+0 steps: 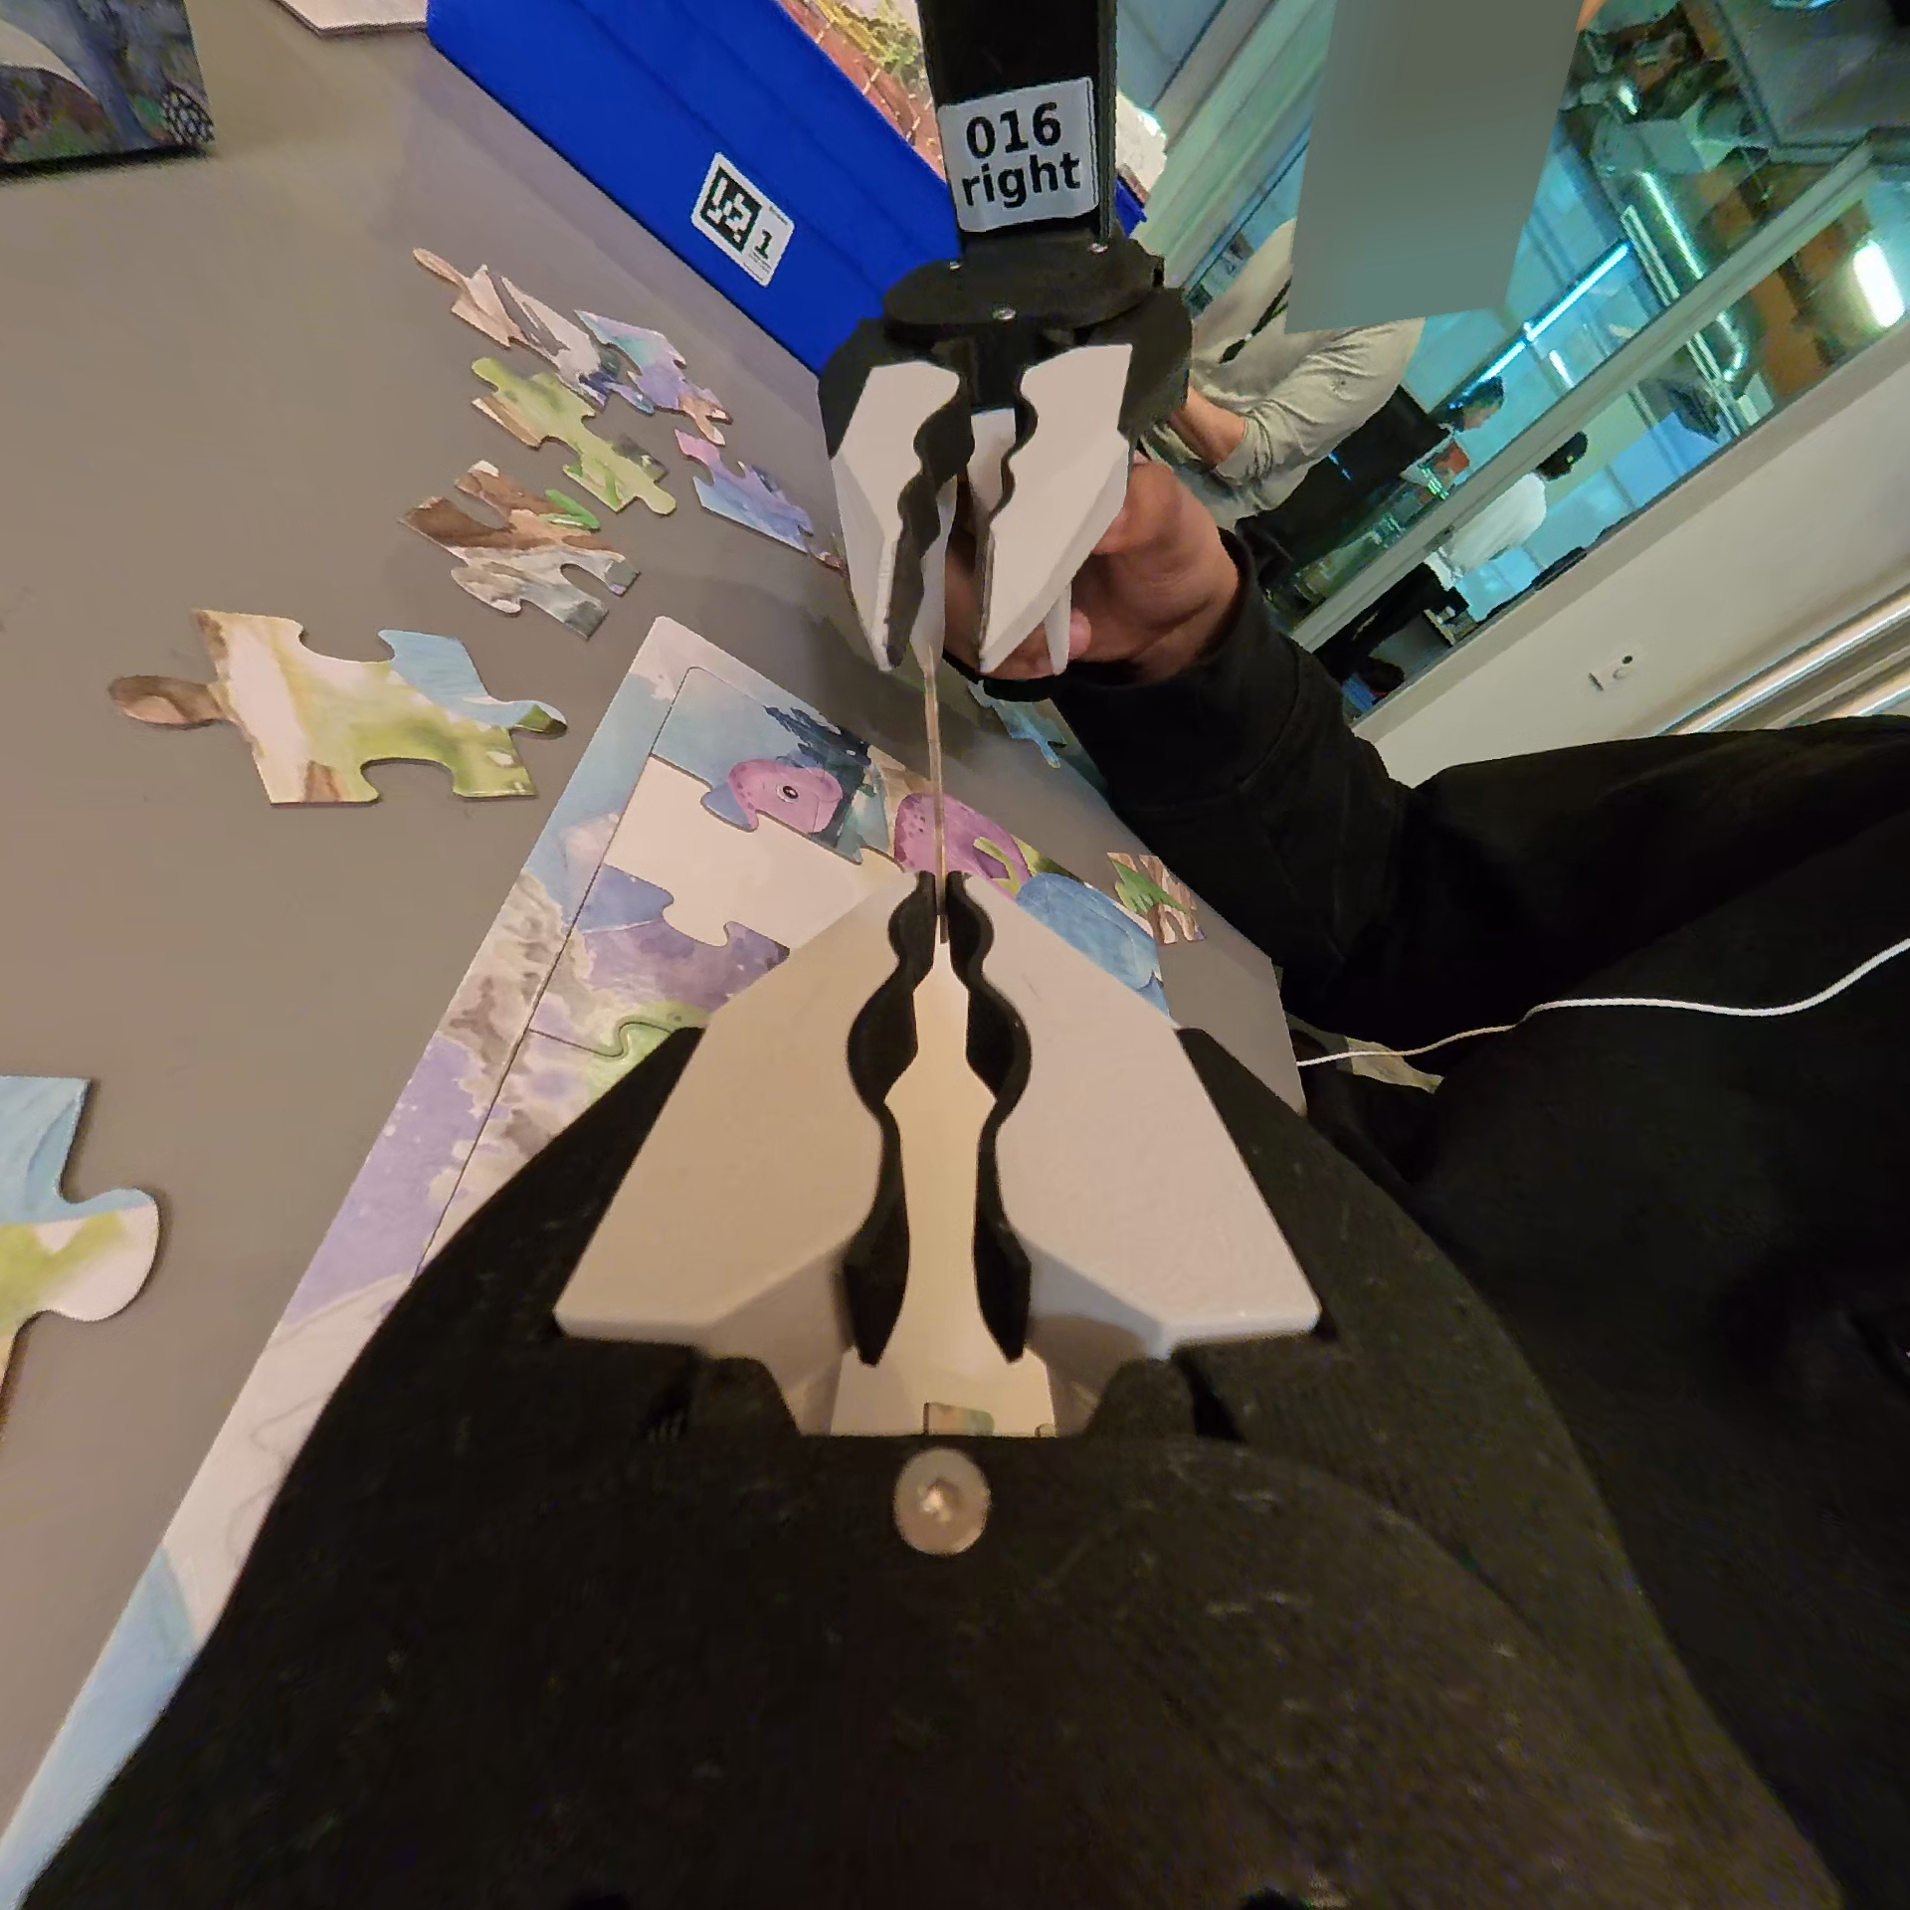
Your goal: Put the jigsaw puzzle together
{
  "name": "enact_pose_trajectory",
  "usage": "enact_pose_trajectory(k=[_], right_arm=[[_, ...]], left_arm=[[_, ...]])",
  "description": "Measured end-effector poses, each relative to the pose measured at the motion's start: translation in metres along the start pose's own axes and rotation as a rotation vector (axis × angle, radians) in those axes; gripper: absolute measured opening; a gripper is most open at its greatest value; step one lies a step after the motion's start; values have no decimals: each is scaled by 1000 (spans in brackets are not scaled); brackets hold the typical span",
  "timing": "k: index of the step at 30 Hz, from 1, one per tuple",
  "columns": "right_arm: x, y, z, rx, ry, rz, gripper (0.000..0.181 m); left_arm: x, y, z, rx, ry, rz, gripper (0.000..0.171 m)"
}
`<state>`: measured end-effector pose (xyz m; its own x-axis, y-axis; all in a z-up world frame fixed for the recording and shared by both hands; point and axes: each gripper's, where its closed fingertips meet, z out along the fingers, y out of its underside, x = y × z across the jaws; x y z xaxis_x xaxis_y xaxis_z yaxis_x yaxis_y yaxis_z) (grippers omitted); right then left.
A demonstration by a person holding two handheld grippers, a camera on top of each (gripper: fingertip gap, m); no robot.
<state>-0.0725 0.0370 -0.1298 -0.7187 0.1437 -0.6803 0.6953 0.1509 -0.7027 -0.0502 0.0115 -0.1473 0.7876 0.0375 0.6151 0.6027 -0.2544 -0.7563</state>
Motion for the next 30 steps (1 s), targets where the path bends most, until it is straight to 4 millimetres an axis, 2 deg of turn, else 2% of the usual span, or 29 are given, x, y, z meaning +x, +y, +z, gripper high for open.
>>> enact_pose_trajectory(k=[4, 8, 16, 20, 25, 30], right_arm=[[0, 5, 4, -28, 5, -6, 12], [1, 8, 5, -49, 14, -15, 3], [-4, 8, 4, -54, -10, 12, 0], [-6, -1, -2, 8, -30, 29, 0], [-10, -8, -3, 55, -75, 54, 0], [-11, -3, 5, 34, -87, 57, 0]], left_arm=[[1, 0, 0, 3, 5, -1, 0], [1, -1, -1, 9, 8, -1, 0], [0, -8, -4, 61, 16, -14, 0], [1, -12, -5, 82, 28, -13, 10], [6, -6, 2, 48, 47, -1, 23], [10, -8, 4, 62, 62, 7, 15]])
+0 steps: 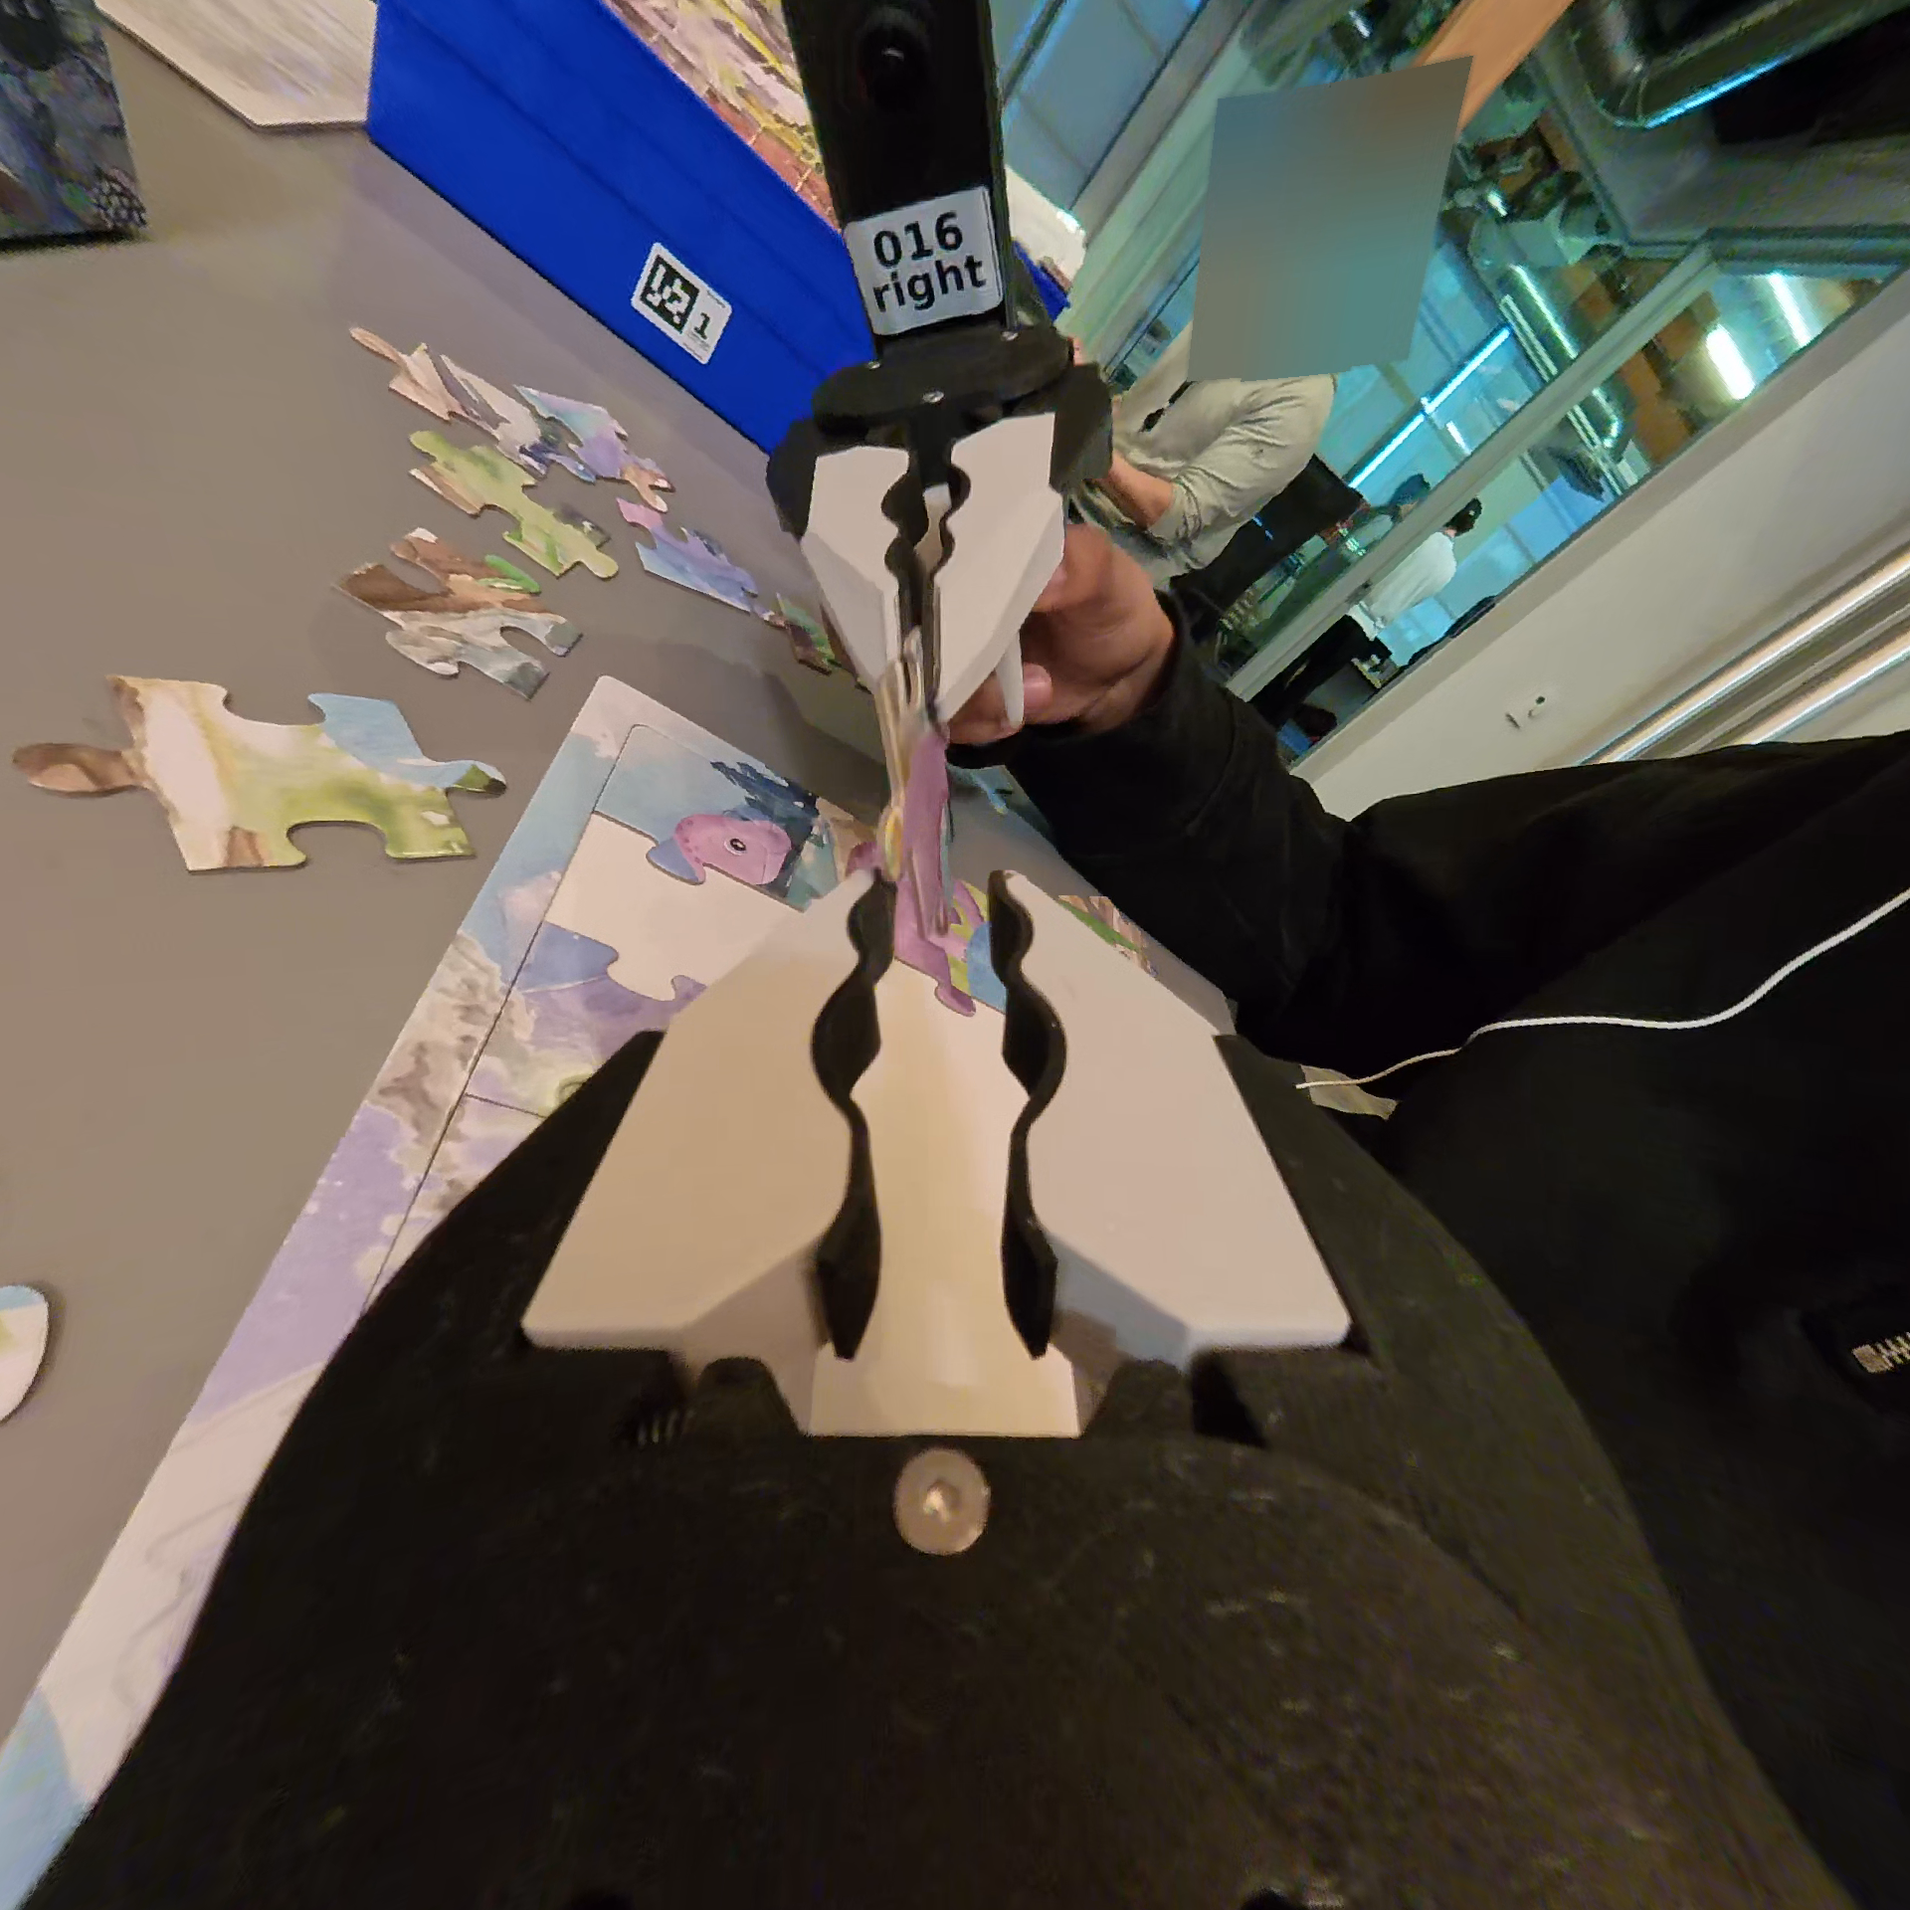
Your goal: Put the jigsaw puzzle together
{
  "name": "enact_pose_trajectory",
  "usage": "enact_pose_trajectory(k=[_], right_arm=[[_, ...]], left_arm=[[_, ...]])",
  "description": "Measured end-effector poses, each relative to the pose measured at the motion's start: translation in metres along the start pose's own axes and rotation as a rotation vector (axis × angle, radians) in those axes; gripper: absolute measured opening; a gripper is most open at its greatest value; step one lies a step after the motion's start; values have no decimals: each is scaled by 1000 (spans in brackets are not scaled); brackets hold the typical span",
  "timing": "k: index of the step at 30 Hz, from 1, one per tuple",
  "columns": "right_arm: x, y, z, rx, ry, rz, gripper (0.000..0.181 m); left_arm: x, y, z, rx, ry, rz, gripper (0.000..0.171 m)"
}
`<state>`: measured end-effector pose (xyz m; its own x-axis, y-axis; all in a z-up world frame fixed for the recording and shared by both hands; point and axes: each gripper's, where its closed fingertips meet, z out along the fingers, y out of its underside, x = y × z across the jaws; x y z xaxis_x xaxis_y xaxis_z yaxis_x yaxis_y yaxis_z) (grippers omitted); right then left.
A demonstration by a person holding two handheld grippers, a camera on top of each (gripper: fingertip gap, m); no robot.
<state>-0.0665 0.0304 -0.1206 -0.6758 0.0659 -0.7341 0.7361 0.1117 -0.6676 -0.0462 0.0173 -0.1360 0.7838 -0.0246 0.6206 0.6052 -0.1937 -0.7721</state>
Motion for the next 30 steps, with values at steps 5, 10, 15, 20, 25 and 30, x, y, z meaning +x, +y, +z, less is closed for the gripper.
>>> enact_pose_trajectory(k=[5, 10, 15, 20, 25, 30], right_arm=[[-2, 0, 1, -1, -7, -1, 0], [-2, -1, 0, 1, 1, -10, 0], [-3, -19, -18, 94, 34, -37, 0], [1, -30, -34, 156, 67, -43, 0], [4, -32, -39, 174, 82, -40, 0], [8, -30, -38, 159, 97, -34, 0]], left_arm=[[0, -1, -2, 2, 8, -8, 1], [-1, 0, -2, -1, -1, -1, 1], [-14, -12, -15, 40, -124, 67, 11], [-22, -22, -27, 65, -215, 116, 15], [-25, -23, -30, 62, -256, 147, 21], [-26, -19, -27, 32, -270, 164, 23]])
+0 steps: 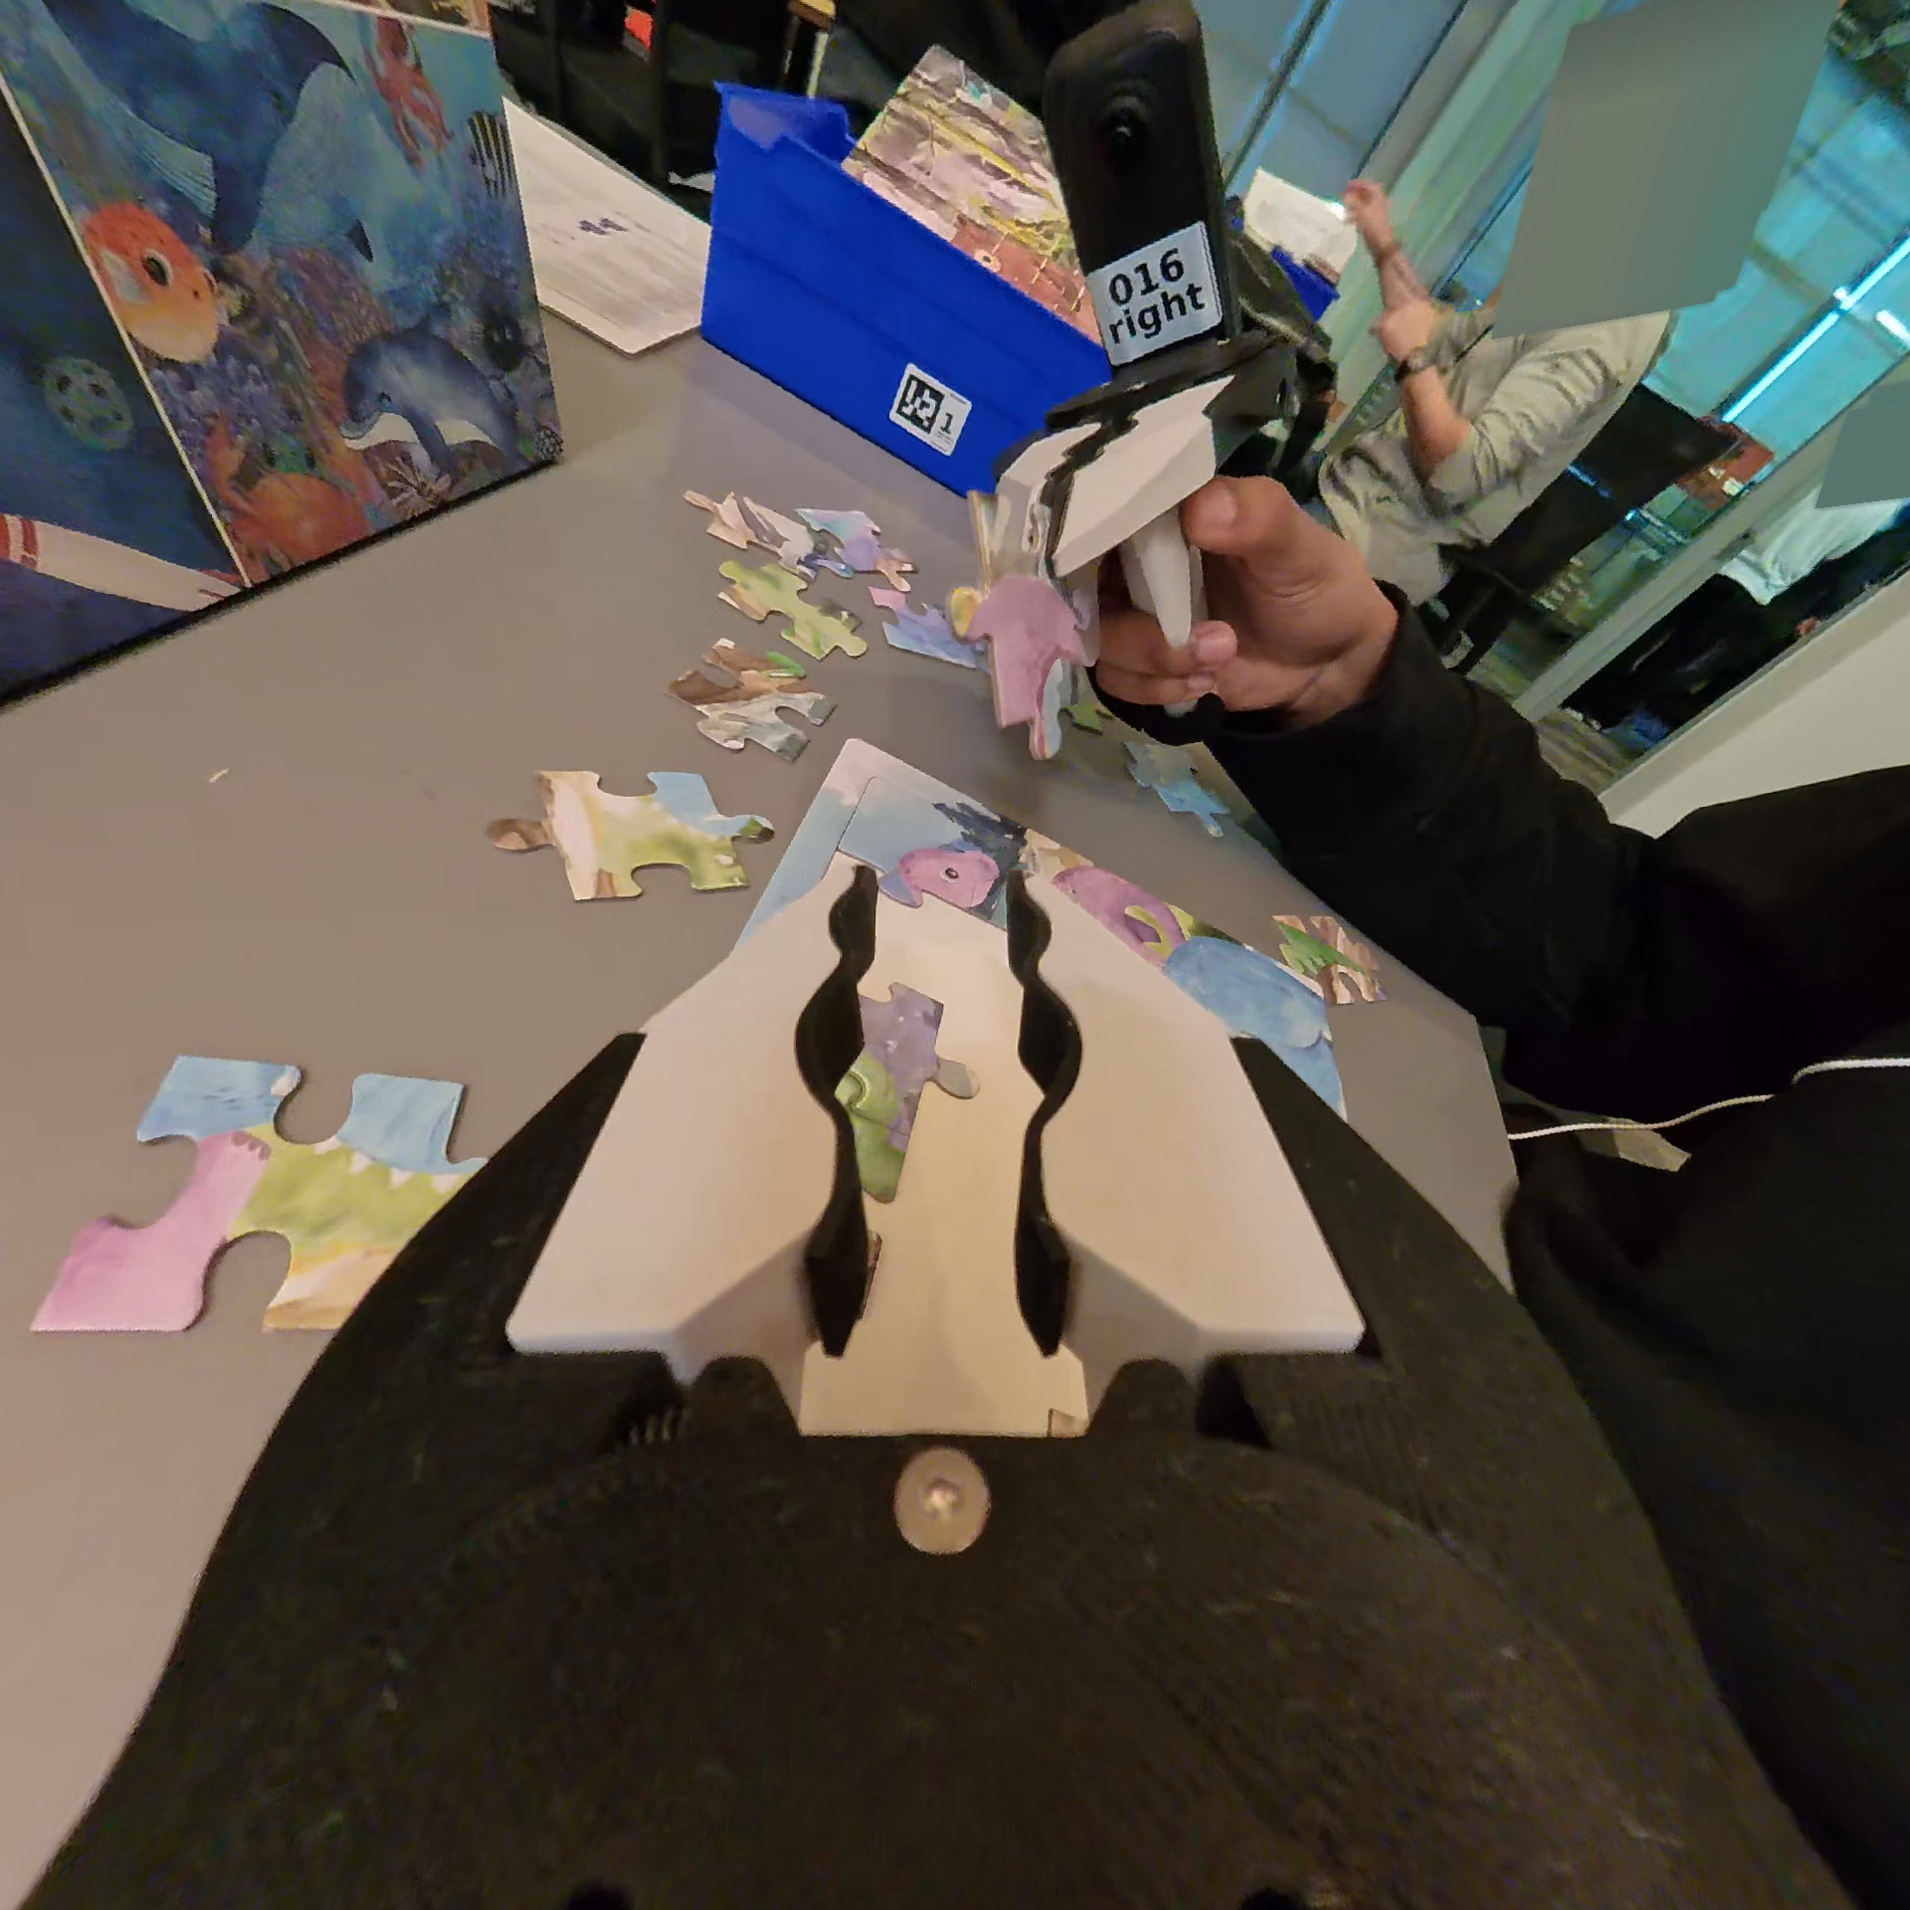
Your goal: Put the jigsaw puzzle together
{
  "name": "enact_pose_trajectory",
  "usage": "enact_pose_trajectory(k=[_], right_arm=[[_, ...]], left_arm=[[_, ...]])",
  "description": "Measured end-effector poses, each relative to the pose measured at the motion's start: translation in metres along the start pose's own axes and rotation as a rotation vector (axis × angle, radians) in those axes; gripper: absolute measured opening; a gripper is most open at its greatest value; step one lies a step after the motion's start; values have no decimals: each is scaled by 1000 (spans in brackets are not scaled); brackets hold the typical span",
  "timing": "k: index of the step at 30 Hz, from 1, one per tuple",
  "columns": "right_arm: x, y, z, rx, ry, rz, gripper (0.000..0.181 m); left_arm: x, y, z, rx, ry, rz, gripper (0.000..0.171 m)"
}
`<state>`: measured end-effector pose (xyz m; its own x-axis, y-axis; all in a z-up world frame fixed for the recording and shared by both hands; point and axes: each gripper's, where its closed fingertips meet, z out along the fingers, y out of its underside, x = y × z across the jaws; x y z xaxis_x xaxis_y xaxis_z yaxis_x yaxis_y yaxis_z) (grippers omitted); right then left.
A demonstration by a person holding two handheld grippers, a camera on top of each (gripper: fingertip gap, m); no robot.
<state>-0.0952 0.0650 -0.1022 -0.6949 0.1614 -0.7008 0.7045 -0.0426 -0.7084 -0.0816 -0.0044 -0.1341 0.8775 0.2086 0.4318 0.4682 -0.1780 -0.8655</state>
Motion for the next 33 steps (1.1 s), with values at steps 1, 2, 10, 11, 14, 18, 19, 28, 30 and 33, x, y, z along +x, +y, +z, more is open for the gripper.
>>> enact_pose_trajectory(k=[1, 2, 10, 11, 14, 18, 19, 28, 30, 33], right_arm=[[1, 0, 0, -1, 3, 0, 0], [1, 0, 0, -2, 6, 1, 0], [12, 9, 2, -46, 49, 20, 0], [17, 14, 3, -68, 75, 29, 0], [39, 39, 5, -206, 183, 53, 0], [38, 50, 12, -243, 144, 106, 0], [39, 51, 12, -247, 148, 104, 0], [33, 48, 14, -227, 97, 116, 0], [29, 47, 14, -224, 81, 111, 0], [24, 47, 16, -228, 63, 102, 0]], left_arm=[[0, 1, 1, -7, -2, 5, 23], [0, 2, 2, -15, -7, 12, 23], [0, 12, 8, -74, -41, 69, 25], [0, 13, 9, -80, -45, 75, 25], [-1, 17, 11, -98, -59, 93, 26], [-1, 20, 12, -118, -70, 109, 27], [-1, 20, 12, -119, -73, 113, 27], [-1, 21, 14, -128, -80, 121, 29], [-2, 21, 14, -127, -82, 123, 30], [-2, 21, 14, -125, -84, 123, 30]])
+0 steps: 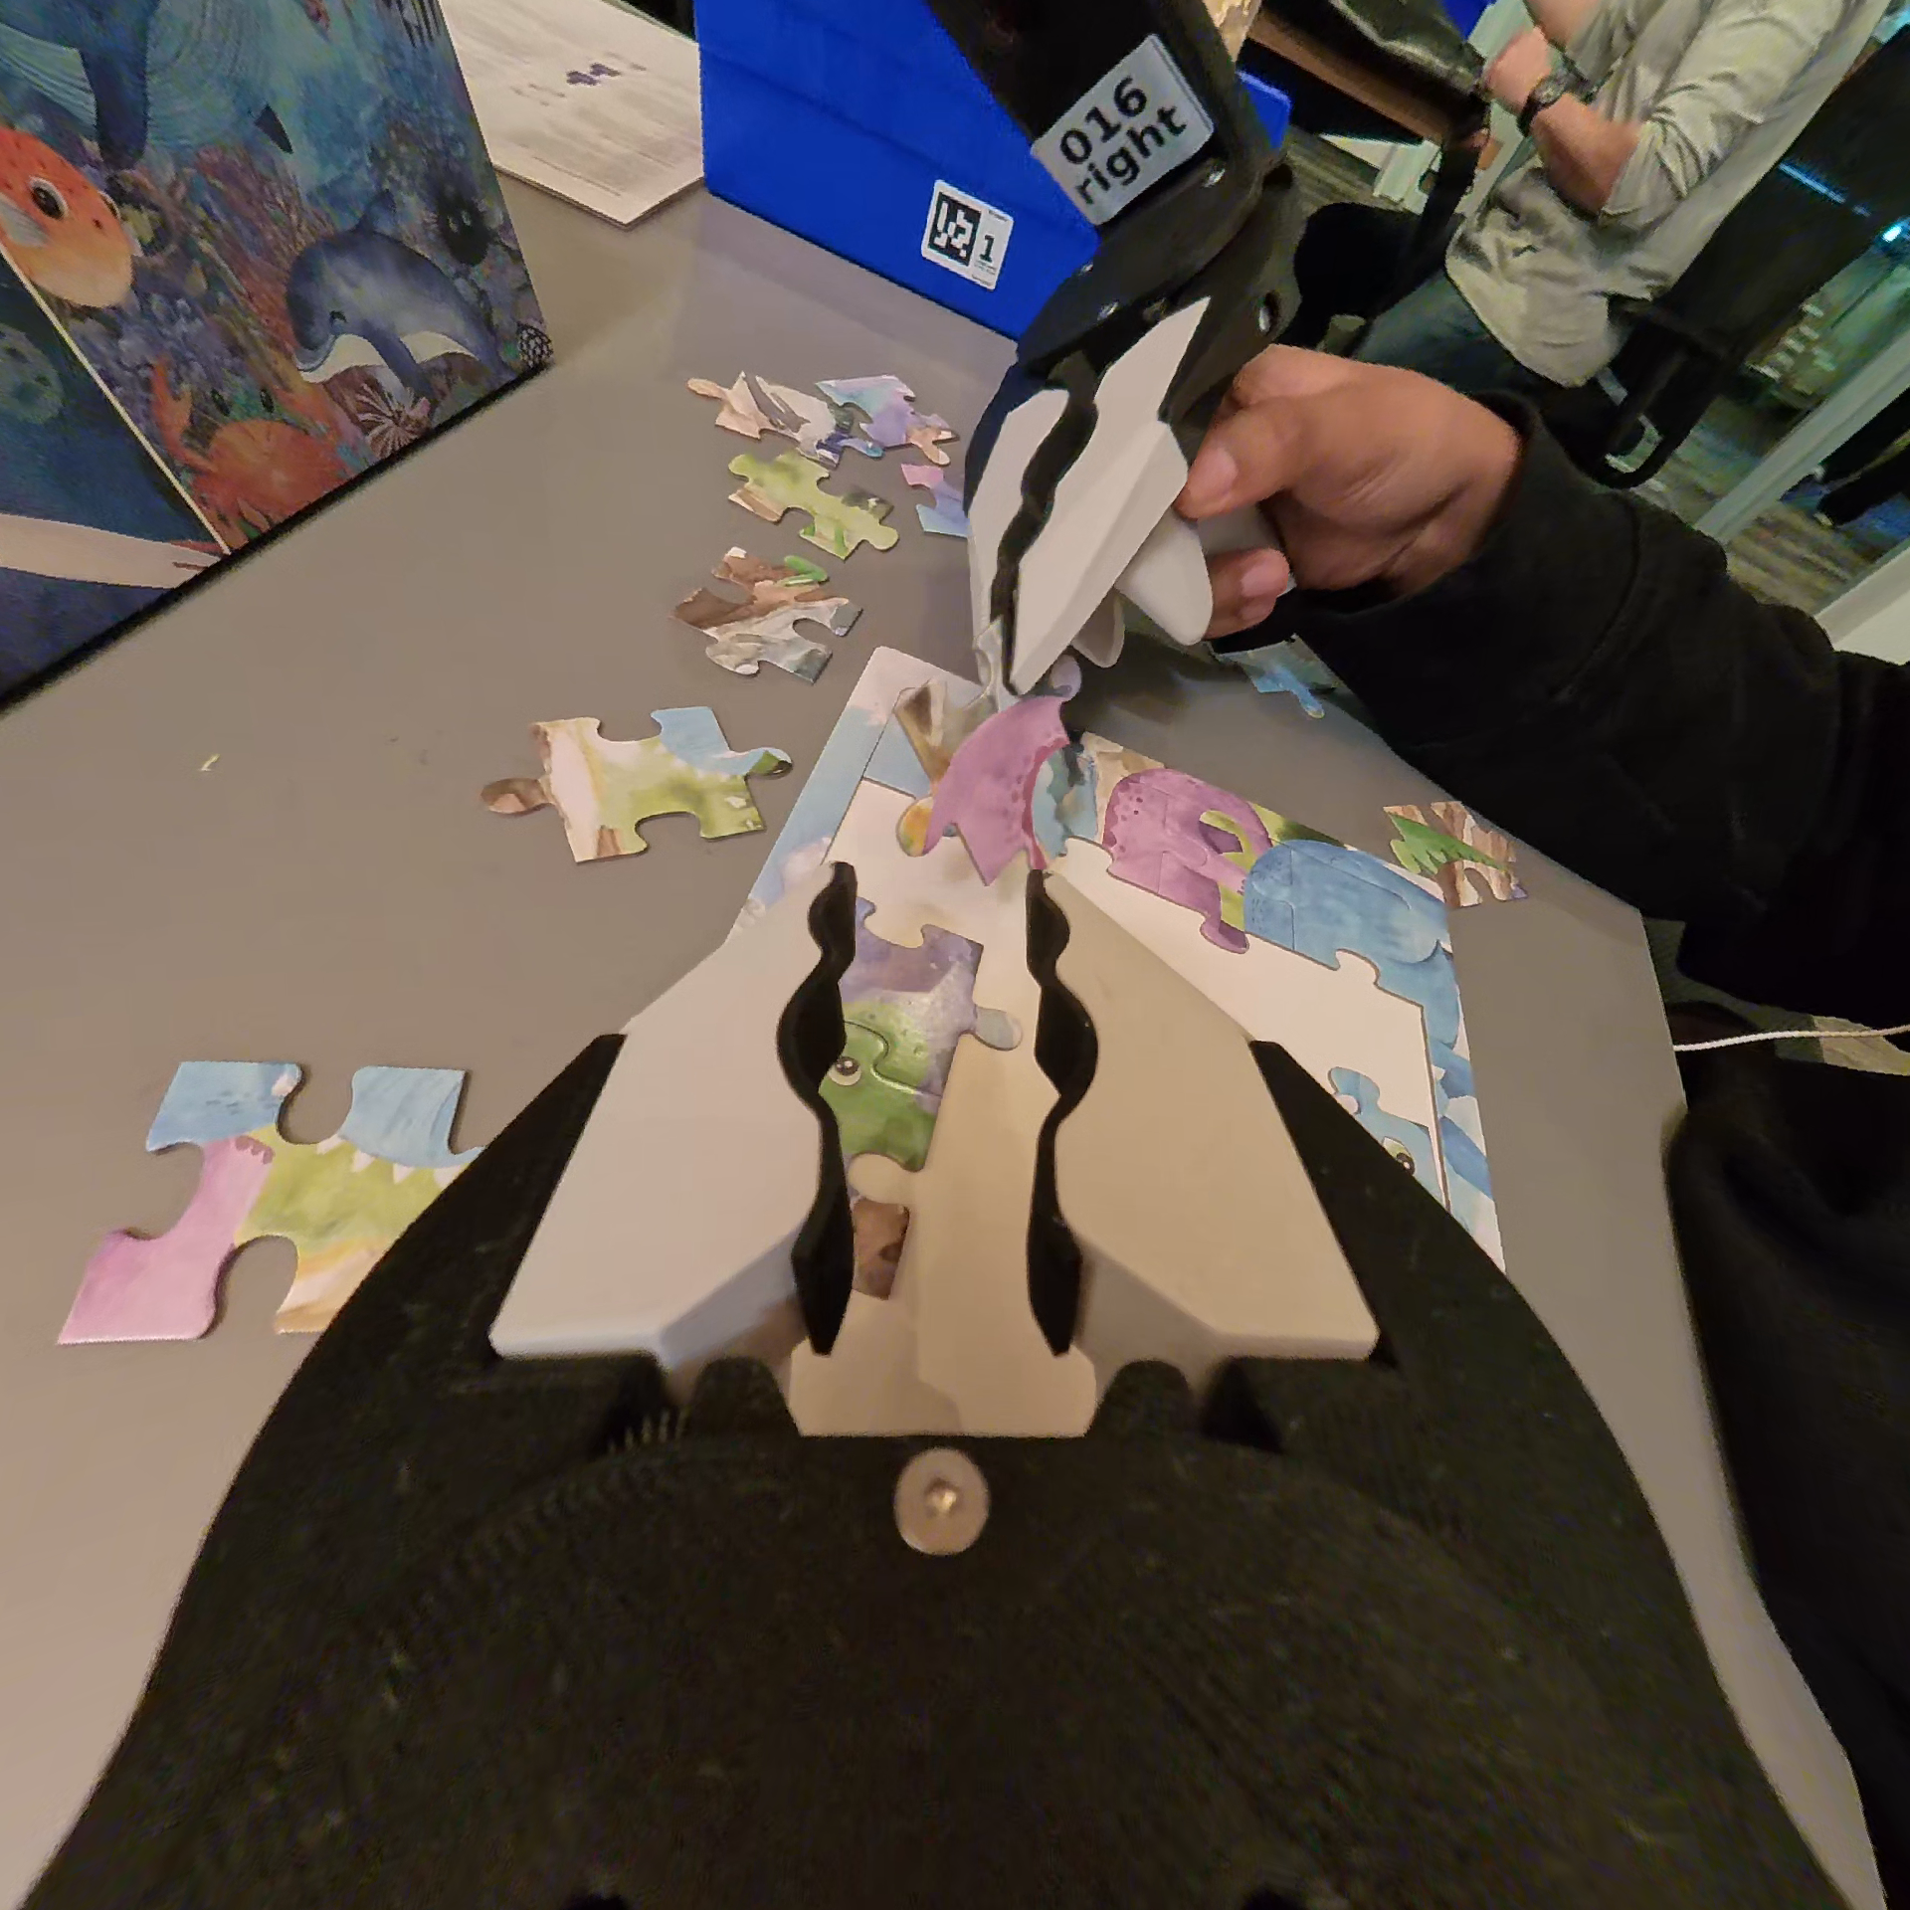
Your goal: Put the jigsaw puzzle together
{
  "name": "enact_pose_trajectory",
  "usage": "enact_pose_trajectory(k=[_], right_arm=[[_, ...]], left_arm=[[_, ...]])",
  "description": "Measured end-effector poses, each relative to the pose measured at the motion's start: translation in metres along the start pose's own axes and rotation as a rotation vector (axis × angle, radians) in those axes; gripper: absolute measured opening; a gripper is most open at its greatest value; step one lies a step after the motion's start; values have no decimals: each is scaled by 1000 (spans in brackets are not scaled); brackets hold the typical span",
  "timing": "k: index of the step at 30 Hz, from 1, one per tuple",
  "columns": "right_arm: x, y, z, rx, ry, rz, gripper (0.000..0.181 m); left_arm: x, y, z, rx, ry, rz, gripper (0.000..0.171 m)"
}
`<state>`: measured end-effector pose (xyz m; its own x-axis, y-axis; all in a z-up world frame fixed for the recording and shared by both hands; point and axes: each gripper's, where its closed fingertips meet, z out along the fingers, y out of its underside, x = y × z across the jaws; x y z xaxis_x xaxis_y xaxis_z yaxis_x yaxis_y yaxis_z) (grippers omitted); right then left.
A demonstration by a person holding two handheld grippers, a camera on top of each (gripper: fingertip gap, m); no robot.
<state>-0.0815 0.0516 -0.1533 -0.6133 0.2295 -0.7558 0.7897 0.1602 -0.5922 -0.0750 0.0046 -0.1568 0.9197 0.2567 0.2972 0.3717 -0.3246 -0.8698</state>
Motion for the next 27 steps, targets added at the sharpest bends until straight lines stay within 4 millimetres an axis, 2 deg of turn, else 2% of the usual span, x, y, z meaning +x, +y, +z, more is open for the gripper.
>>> enact_pose_trajectory(k=[9, 17, 20, 23, 25, 27], right_arm=[[-13, -2, 1, 5, -46, -23, 0], [-18, 14, 14, -90, -73, -31, 0], [-25, 6, 8, -47, -93, -56, 0], [-33, -16, -20, 56, -70, -112, 0], [-34, -35, -56, 173, 12, -169, 0], [-21, -47, -100, 282, 192, -216, 0]], left_arm=[[-1, -1, 0, 13, -4, 1, 32], [5, -3, 0, 19, 17, 25, 34], [4, -5, -1, 29, 11, 29, 34], [4, -7, -3, 40, 9, 24, 34], [3, -9, -4, 48, 5, 25, 34], [3, -10, -5, 57, 1, 28, 34]])
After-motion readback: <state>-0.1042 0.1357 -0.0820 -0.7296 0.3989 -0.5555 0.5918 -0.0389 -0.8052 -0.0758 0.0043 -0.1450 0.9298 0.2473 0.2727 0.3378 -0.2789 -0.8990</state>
